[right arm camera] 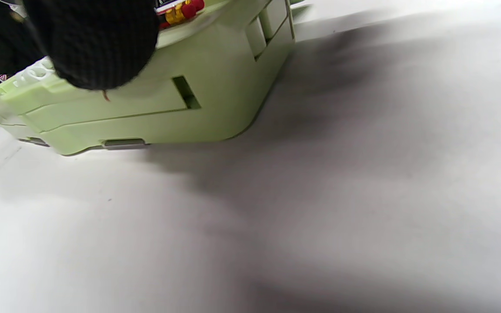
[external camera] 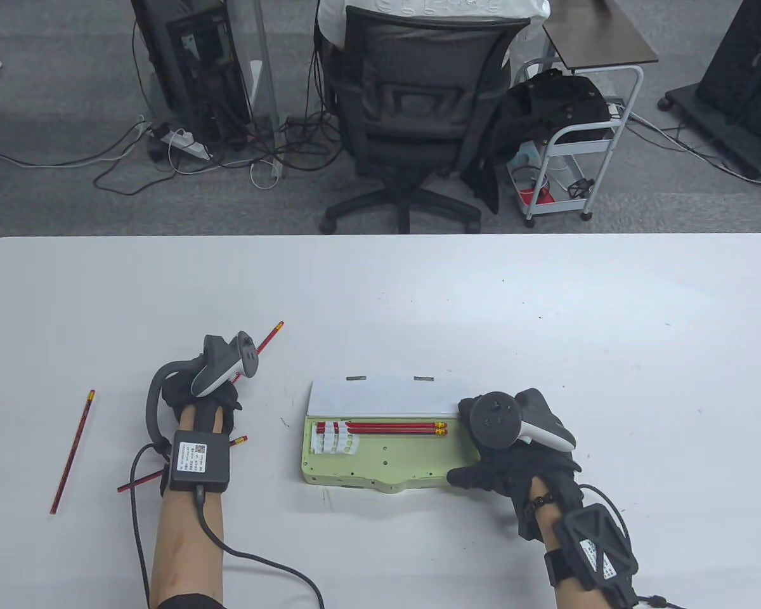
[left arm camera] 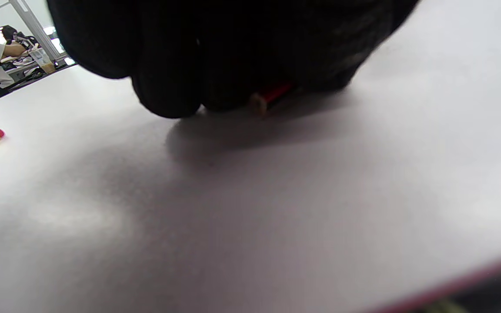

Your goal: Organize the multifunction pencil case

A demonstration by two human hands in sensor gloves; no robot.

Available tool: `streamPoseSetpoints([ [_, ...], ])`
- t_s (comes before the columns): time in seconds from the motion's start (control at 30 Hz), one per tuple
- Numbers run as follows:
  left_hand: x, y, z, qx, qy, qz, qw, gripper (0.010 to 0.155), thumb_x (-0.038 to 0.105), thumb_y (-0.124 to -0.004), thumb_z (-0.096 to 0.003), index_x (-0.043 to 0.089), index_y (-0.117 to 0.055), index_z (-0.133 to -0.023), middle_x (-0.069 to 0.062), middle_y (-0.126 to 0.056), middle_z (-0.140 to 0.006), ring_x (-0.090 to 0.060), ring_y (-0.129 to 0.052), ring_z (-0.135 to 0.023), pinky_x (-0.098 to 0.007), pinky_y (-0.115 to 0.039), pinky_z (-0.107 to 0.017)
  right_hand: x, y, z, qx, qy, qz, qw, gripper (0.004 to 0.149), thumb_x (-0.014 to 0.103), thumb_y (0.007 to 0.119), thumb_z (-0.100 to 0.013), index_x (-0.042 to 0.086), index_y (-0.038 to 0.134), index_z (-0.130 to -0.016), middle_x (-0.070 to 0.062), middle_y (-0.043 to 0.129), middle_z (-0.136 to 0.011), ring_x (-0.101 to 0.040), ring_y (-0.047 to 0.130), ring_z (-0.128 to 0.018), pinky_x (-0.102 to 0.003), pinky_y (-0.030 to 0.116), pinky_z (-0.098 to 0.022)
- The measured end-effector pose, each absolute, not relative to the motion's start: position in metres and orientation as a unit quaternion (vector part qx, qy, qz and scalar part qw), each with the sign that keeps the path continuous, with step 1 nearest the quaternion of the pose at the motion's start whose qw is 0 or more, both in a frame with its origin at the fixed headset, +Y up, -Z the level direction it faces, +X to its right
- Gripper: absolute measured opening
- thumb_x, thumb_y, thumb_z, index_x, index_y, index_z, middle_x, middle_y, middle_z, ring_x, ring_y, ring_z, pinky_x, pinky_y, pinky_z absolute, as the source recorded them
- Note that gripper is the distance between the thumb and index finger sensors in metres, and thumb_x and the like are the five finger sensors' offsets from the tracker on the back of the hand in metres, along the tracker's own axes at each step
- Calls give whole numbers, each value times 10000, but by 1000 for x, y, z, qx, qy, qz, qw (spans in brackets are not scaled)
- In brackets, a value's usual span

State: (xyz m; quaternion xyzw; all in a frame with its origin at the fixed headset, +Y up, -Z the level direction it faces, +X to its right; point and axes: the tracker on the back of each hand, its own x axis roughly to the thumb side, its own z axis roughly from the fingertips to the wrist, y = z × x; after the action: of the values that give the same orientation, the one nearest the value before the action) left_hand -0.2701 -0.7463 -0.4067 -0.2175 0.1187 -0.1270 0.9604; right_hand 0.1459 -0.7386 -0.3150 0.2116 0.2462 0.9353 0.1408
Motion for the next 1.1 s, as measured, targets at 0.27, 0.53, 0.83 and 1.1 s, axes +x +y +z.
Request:
streamPoseSetpoints([
  [0.27, -273, -745, -405, -217, 111, -127, 962, 443, 368, -787, -505, 157, -807, -894, -101, -902, -884, -348, -933, -799, -628, -743, -645, 146, -739, -315, 212, 248, 935, 140, 1095, 535, 760, -460, -83, 130, -1107, -424, 134, -1086, -702, 258, -970, -763, 340, -684],
  [0.53, -274, -728, -394, -182, 87, -80, 976, 420, 351, -731, -523, 187, -753, -909, -113, -918, -920, -379, -955, -822, -642, -754, -636, 146, -739, -315, 212, 248, 935, 140, 1095, 536, 758, -459, -82, 127, -1107, -424, 138, -1085, -700, 265, -971, -763, 342, -684],
  [0.83, -245, -680, -346, -54, -23, 11, 998, 415, 293, -638, -562, 173, -599, -956, -106, -873, -879, -320, -979, -737, -627, -777, -605, 146, -739, -315, 212, 248, 935, 138, 1094, 537, 756, -460, -80, 126, -1107, -424, 131, -1086, -701, 262, -971, -763, 342, -684],
  [1.1, -203, -689, -289, 29, -152, 153, 976, 422, 255, -609, -560, 200, -602, -979, -130, -868, -867, -256, -975, -664, -604, -796, -579, 147, -740, -314, 213, 245, 935, 143, 1093, 543, 751, -465, -73, 116, -1106, -422, 135, -1085, -702, 265, -970, -764, 345, -683],
])
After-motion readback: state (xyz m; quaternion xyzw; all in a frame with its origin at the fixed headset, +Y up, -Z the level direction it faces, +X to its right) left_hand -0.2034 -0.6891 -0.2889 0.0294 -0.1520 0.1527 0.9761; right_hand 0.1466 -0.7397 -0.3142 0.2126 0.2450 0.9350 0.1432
